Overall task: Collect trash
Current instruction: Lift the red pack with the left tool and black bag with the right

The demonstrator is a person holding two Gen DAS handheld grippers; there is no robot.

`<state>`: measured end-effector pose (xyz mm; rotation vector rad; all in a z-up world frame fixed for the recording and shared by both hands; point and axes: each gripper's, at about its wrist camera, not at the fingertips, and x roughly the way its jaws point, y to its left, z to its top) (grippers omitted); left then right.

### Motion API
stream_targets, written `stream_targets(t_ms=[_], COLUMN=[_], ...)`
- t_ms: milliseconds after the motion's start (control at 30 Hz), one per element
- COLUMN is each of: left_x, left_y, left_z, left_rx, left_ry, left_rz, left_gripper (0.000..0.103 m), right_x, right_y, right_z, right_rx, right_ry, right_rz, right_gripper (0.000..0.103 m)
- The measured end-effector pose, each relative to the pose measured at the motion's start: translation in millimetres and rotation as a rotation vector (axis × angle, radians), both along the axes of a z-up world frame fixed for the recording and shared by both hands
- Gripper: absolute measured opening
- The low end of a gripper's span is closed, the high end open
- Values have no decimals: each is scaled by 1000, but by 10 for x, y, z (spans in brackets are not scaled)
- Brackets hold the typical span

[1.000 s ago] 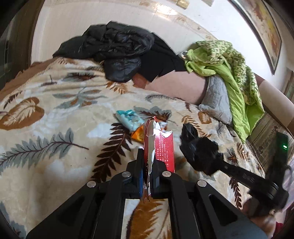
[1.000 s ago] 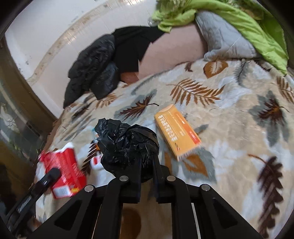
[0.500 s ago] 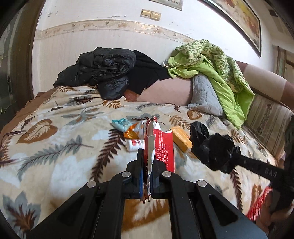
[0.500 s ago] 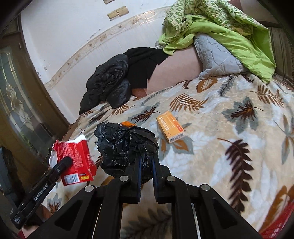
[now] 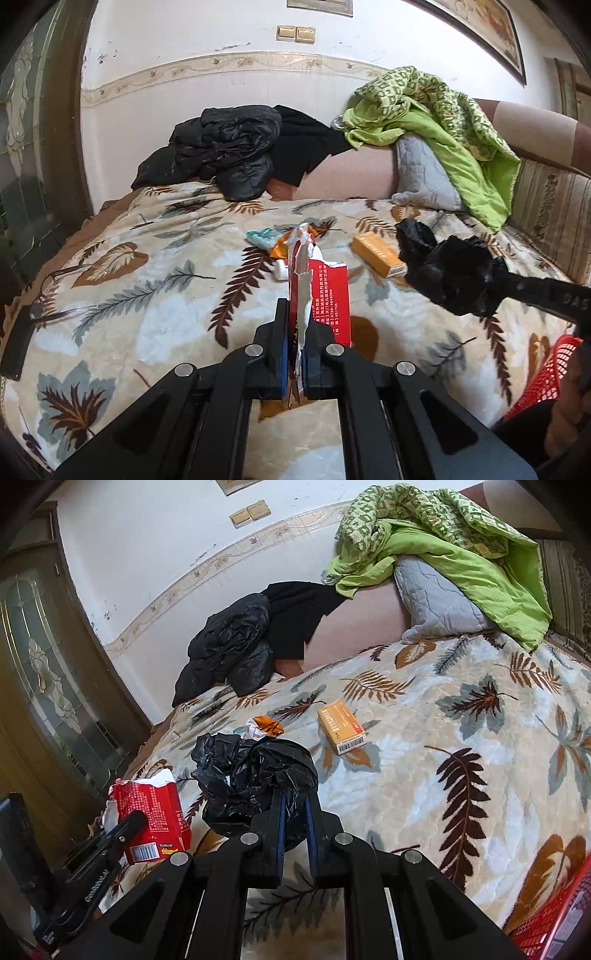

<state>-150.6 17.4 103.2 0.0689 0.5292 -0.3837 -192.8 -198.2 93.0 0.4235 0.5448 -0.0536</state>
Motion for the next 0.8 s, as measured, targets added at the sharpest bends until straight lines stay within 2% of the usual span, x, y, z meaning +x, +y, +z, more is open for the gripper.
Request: stream_targets(t_ms=[267, 800], left_x=[145, 228], left_y=[21, 72], left_z=[-68, -79], left_rx=[13, 0], left_ry=[14, 21], left_rz=[35, 47], left_gripper=[4, 4], right_x=[72, 162], right_y=[22, 69], right_z=[-30, -65], right_rx=[2, 1], right_ry=[10, 22], right_rz=[4, 20], right_gripper=[11, 11])
